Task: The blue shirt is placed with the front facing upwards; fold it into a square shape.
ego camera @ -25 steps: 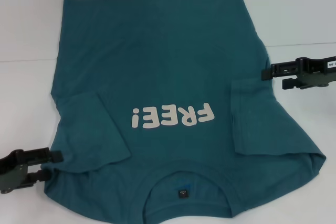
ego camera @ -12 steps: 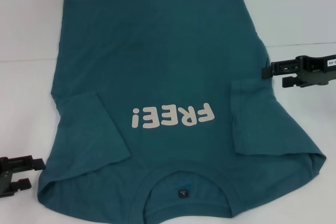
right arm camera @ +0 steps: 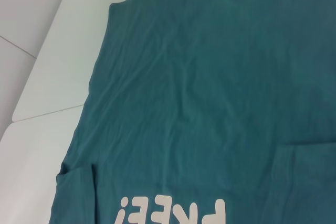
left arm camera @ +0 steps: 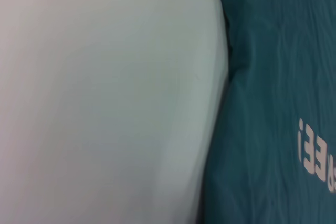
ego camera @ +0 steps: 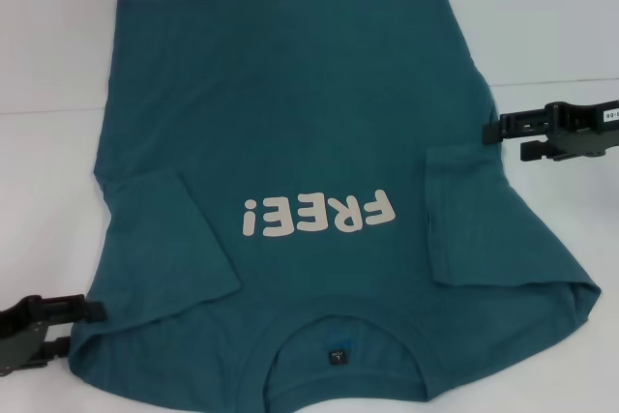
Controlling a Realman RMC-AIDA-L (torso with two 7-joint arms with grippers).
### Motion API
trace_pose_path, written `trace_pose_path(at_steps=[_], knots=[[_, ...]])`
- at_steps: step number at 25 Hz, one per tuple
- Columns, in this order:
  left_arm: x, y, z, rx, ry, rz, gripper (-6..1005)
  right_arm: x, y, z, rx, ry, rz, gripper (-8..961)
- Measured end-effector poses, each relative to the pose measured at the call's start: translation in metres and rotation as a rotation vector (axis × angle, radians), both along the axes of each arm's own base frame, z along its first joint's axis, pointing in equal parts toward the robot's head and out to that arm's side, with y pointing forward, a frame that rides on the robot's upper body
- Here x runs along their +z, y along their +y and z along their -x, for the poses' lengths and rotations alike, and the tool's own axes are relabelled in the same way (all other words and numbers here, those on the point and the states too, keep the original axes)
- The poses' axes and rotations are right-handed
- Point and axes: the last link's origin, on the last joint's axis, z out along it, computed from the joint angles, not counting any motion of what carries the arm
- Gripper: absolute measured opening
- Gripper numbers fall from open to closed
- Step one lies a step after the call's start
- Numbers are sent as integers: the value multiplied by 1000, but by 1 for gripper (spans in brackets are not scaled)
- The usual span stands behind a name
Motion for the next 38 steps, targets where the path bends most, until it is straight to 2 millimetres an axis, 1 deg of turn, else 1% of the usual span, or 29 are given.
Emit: trace_pose_path(at_steps=[8, 22, 28, 33, 38], knots=[[-10, 3, -12, -31, -28, 51, 671, 0, 0, 0, 3, 0, -1, 913], [-10, 7, -19, -41, -38, 69, 657, 1, -1, -2, -2, -2, -1, 912], [-10, 6, -20, -47, -40, 76, 437, 1, -1, -1, -1, -1, 1, 911], [-11, 7, -23, -63, -42, 88, 206, 0, -2, -1, 0, 0, 5, 910], [-7, 8, -33, -119, -101, 78, 52, -2, -6, -1, 2, 10, 33, 910]])
